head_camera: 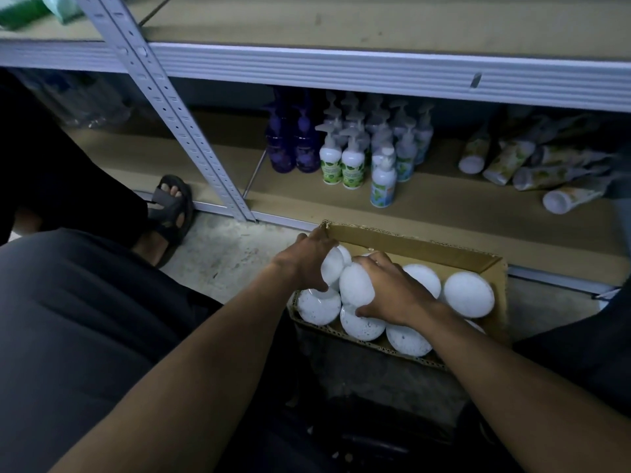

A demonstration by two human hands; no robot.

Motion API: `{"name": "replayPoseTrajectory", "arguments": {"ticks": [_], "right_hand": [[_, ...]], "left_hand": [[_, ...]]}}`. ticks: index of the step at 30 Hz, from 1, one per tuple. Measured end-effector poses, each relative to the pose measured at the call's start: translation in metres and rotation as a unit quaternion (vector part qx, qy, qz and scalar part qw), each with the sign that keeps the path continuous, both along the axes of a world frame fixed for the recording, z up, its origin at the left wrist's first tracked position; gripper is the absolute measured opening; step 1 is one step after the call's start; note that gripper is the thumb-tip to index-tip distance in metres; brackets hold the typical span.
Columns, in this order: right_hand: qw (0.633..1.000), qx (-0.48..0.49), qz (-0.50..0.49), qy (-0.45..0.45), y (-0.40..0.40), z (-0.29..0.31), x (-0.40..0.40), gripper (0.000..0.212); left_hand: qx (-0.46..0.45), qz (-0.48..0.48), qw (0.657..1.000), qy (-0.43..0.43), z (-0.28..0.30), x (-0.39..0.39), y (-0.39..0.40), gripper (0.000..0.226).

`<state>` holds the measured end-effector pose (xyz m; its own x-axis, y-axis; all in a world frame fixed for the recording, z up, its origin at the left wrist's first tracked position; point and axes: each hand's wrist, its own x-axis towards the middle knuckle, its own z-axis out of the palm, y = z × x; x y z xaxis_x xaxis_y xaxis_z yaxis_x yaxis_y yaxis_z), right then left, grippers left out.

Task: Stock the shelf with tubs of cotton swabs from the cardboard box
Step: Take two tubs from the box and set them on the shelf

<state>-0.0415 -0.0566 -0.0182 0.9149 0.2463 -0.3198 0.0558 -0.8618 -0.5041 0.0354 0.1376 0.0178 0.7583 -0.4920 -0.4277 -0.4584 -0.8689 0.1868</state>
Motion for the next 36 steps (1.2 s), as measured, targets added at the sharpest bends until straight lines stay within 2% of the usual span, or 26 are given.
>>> {"name": "replayPoseTrajectory", "arguments": {"ticks": [11, 21, 26, 29, 33, 36], "right_hand": [[0.998, 0.048, -0.016, -0.028, -0.011, 0.045, 0.015, 0.098], [0.993, 0.02, 0.012, -0.117, -0.034, 0.145, 0.037, 0.099], [0.985, -0.006, 0.013, -0.171, -0.05, 0.207, 0.03, 0.098], [0.978, -0.016, 0.018, -0.207, -0.061, 0.246, 0.022, 0.093], [0.968, -0.029, 0.006, -0.25, -0.077, 0.29, 0.019, 0.075], [0.961, -0.039, -0.016, -0.272, -0.093, 0.316, 0.021, 0.084]], "left_hand": [[-0.006, 0.014, 1.0, -0.017, 0.056, 0.008, -0.005, 0.09], [-0.003, 0.003, 0.998, -0.069, 0.159, 0.025, -0.013, 0.086], [0.003, -0.023, 0.994, -0.103, 0.219, 0.028, -0.026, 0.096], [-0.003, -0.05, 0.99, -0.133, 0.257, 0.026, -0.036, 0.085], [-0.007, -0.071, 0.982, -0.173, 0.302, 0.026, -0.052, 0.081], [-0.002, -0.084, 0.978, -0.188, 0.333, 0.031, -0.068, 0.08]]}}
